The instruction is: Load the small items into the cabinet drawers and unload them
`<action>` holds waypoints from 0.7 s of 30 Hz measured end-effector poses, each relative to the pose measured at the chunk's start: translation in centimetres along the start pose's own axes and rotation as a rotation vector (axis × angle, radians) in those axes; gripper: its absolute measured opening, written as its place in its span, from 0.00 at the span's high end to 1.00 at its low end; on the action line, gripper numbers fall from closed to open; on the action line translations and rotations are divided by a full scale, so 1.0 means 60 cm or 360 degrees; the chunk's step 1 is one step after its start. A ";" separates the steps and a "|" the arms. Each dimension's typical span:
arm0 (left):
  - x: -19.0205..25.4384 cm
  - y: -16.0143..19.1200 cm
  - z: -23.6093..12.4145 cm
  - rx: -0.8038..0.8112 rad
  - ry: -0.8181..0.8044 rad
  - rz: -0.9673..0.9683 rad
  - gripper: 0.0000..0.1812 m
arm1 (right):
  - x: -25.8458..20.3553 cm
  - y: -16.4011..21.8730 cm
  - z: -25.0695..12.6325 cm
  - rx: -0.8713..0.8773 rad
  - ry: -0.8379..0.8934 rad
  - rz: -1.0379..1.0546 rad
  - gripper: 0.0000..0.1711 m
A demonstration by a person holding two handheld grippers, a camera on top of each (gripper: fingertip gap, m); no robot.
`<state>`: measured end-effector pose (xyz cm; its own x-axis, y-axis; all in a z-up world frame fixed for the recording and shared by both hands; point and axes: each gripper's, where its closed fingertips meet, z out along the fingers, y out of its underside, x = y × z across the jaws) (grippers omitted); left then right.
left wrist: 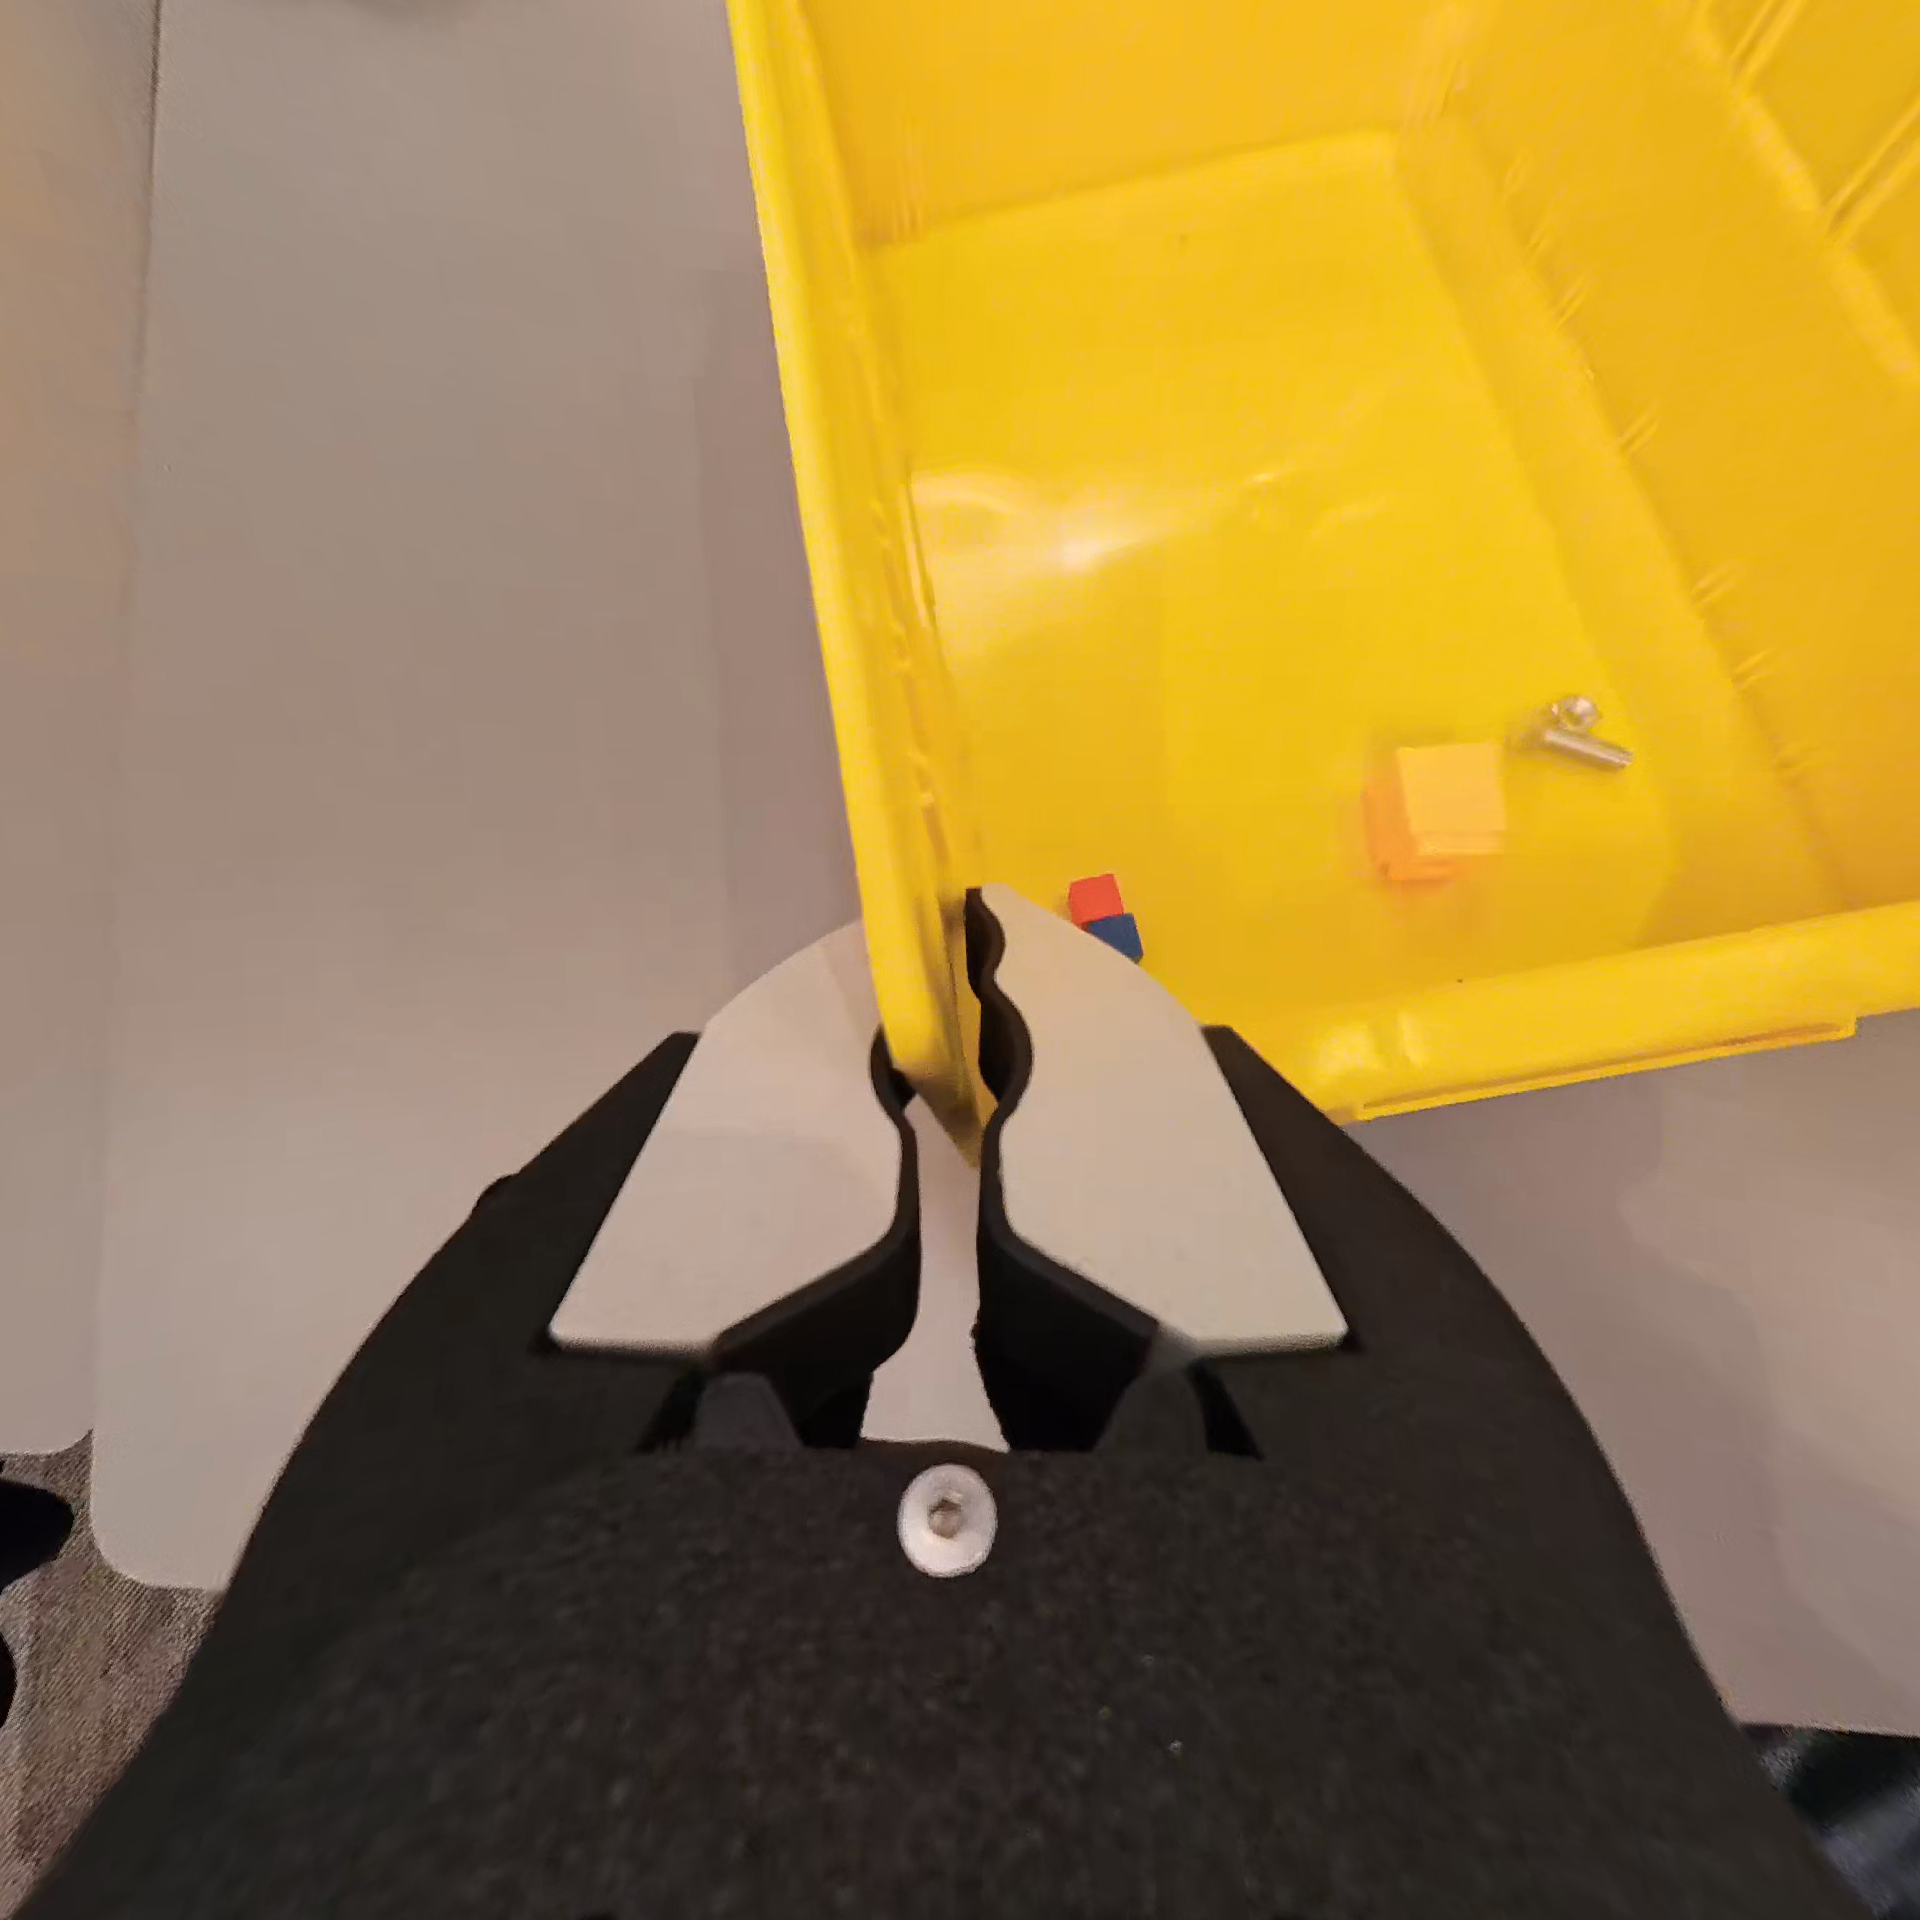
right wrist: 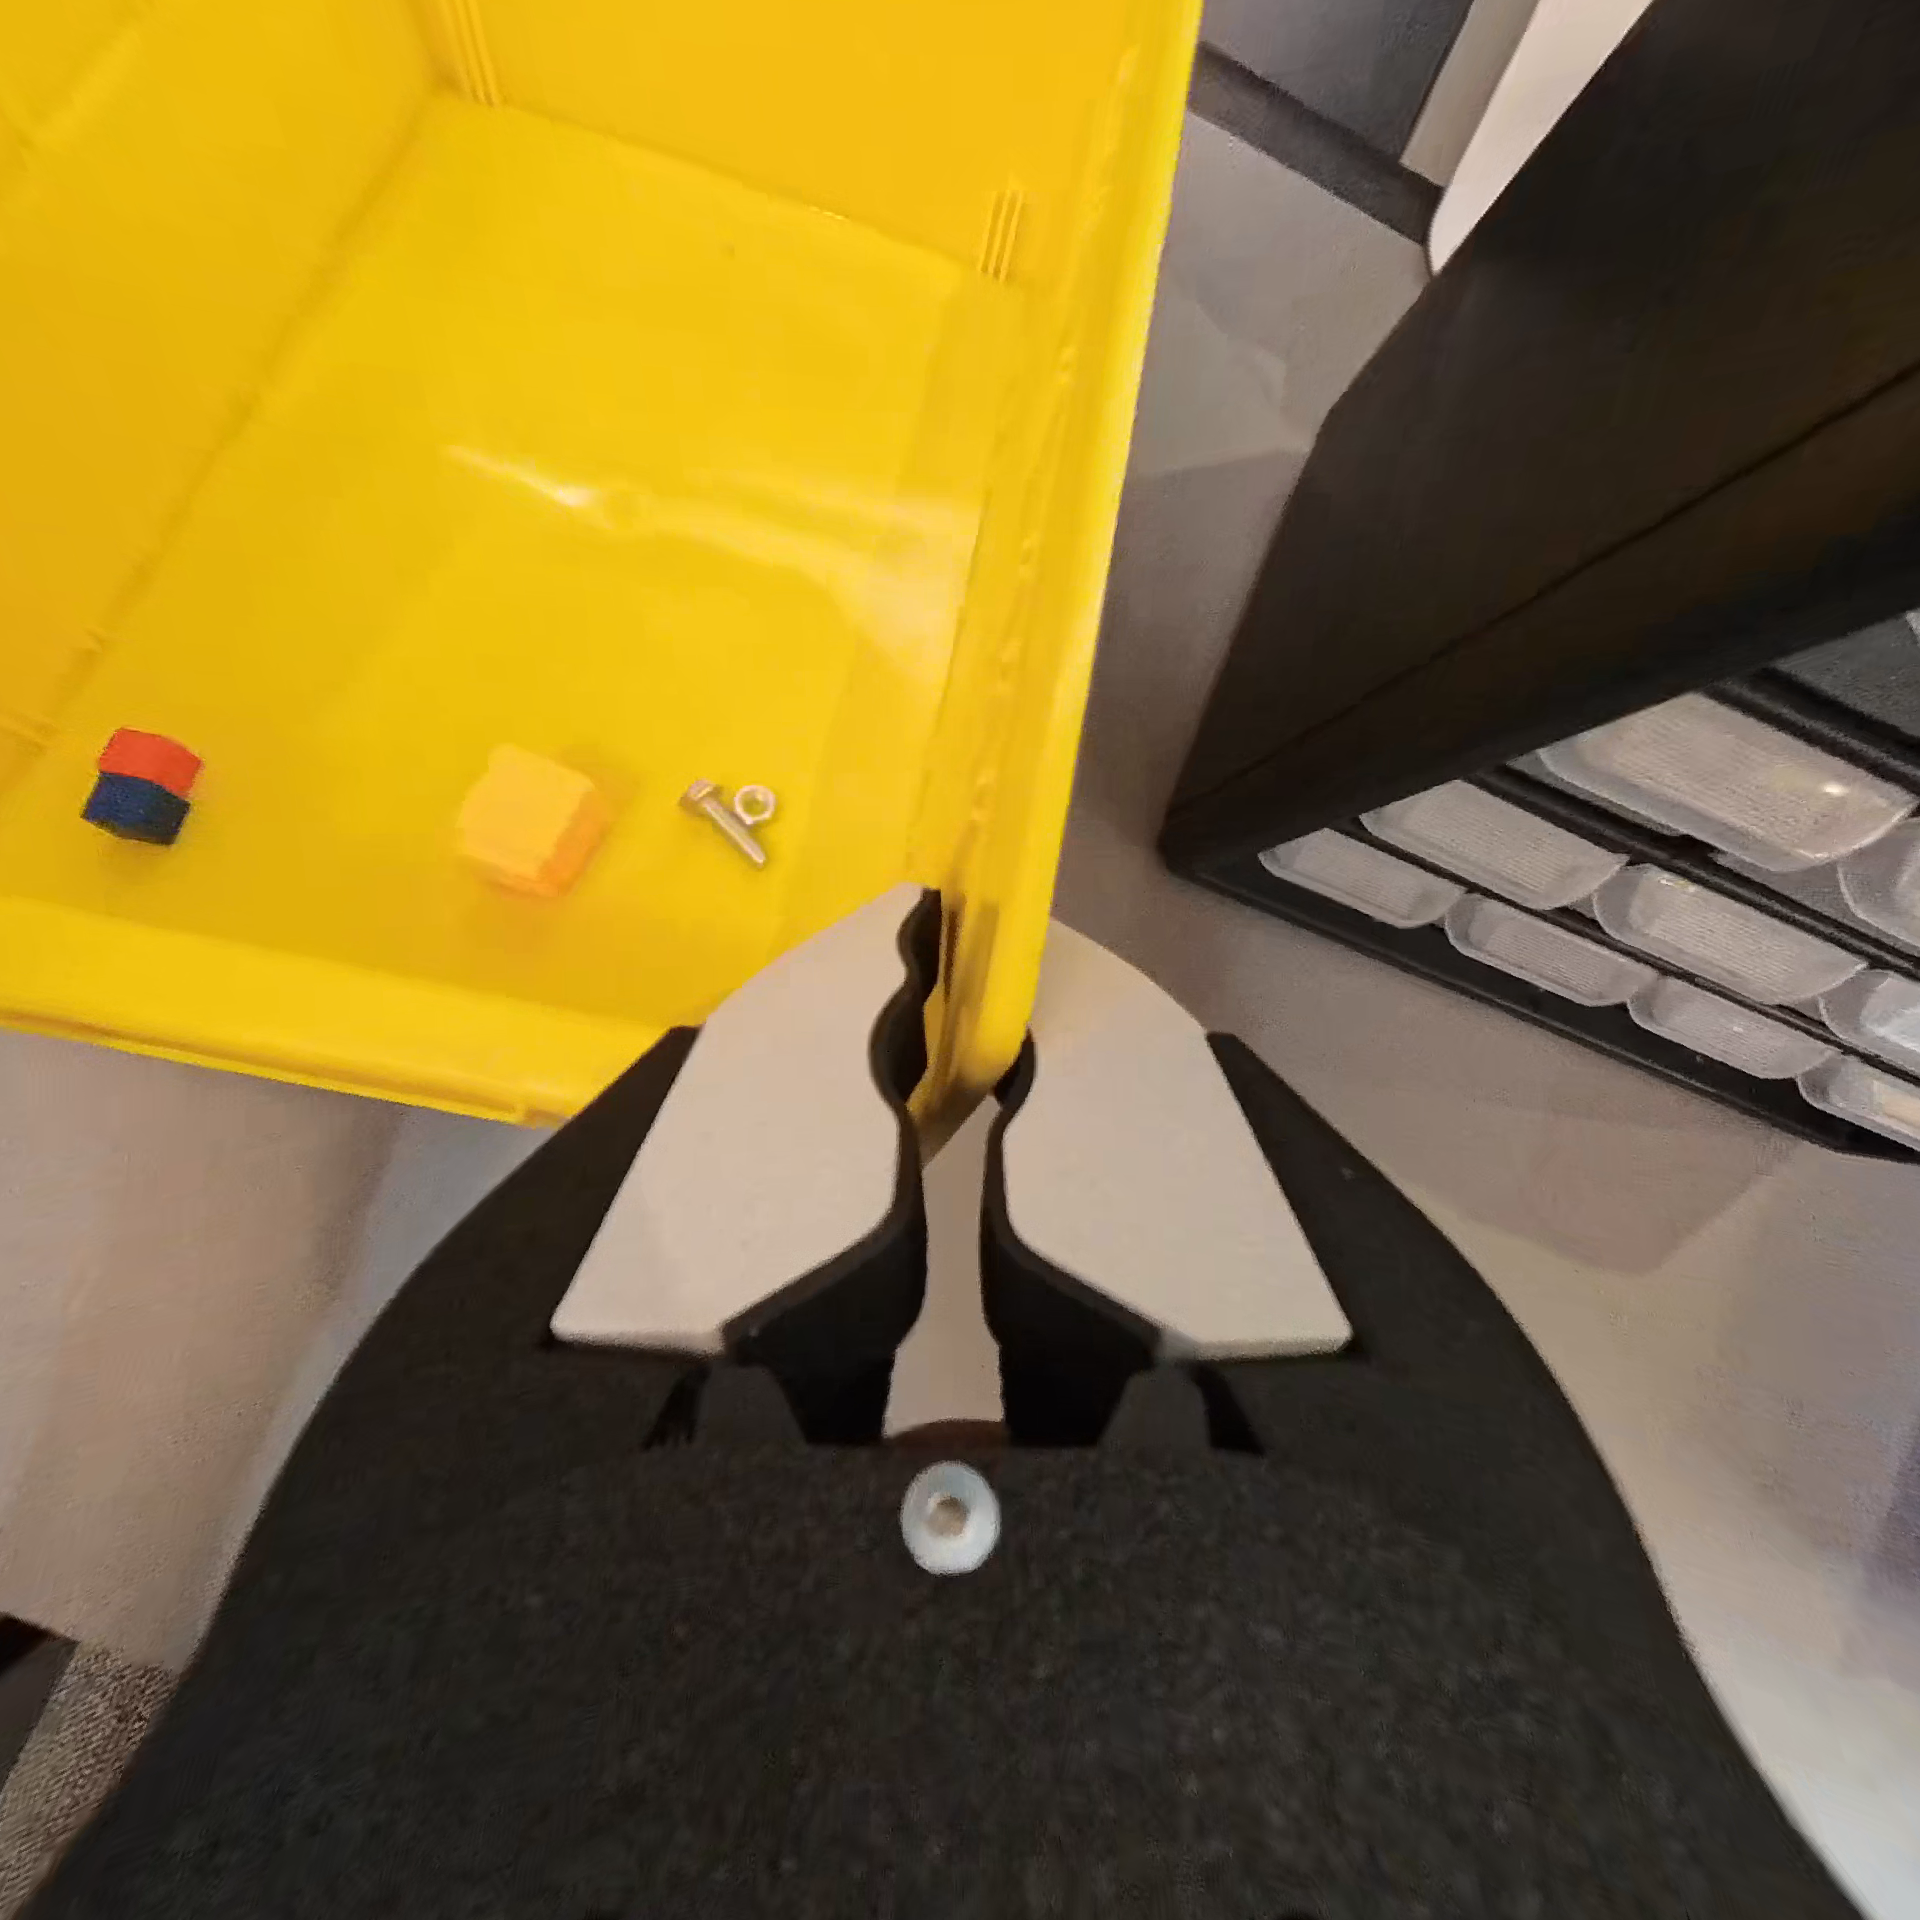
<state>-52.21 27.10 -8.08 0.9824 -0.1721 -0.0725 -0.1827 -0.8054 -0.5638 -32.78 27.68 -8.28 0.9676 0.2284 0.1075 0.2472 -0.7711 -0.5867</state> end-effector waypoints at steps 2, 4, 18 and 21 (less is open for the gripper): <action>-0.002 0.002 -0.006 -0.0018 -0.0011 0.0013 0.98 | -0.006 0.009 0.012 -0.0060 -0.0071 0.0015 0.97; -0.002 0.001 -0.017 -0.0029 -0.0035 0.0032 0.98 | -0.002 0.001 0.000 -0.0033 -0.0061 0.0043 0.98; -0.014 -0.002 0.047 0.0138 0.0032 -0.0062 0.98 | -0.018 0.011 0.028 0.0143 0.0029 0.0061 0.97; -0.023 -0.007 0.073 0.0258 0.0022 -0.0041 0.98 | -0.025 0.018 0.060 0.0275 0.0029 0.0106 0.97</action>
<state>-53.35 30.16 -11.35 0.9859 -0.1611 -0.0455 -0.1476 -0.7080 -0.6906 -34.16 28.65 -11.94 0.9827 0.1682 0.0771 0.1714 -0.6703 -0.7221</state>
